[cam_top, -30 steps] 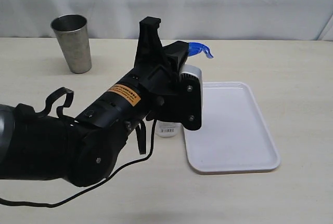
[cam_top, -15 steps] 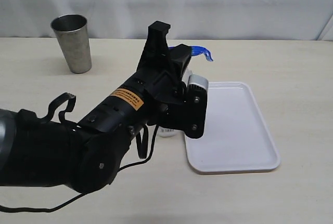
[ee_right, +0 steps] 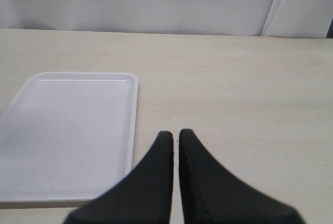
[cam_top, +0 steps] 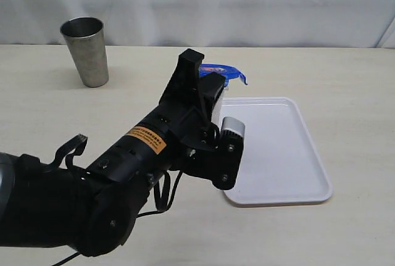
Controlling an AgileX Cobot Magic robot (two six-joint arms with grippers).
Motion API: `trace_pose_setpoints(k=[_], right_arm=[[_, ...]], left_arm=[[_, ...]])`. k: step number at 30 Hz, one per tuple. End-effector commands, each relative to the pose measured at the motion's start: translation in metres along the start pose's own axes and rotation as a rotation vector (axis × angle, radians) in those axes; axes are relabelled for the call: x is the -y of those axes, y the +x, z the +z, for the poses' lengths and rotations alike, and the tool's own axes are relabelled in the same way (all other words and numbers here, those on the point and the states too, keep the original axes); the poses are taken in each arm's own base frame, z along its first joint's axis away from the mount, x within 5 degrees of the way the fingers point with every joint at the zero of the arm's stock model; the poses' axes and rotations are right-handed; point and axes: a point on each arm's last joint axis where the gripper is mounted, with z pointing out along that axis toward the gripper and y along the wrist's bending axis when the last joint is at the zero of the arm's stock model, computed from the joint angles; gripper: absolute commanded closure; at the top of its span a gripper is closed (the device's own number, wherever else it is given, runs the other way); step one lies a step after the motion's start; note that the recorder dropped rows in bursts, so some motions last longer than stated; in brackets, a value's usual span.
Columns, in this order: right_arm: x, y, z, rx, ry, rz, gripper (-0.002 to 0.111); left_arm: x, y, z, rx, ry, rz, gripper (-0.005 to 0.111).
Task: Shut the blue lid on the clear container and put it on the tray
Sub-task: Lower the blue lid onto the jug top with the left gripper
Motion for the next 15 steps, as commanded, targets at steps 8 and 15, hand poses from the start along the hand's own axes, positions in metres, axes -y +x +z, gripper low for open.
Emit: trace_pose_setpoints(k=[8,15], right_arm=[[-0.0001,0.0001,-0.0001,0.005,-0.002,-0.001,0.104],[-0.0001,0.0001,-0.0001,0.005,-0.002,-0.001,0.104]], left_arm=[[-0.0028,-0.0022,-0.0040,-0.023,-0.017,-0.026,0.107],[-0.0004,0.0022,-0.0042,-0.072,0.008,-0.036,0.107]])
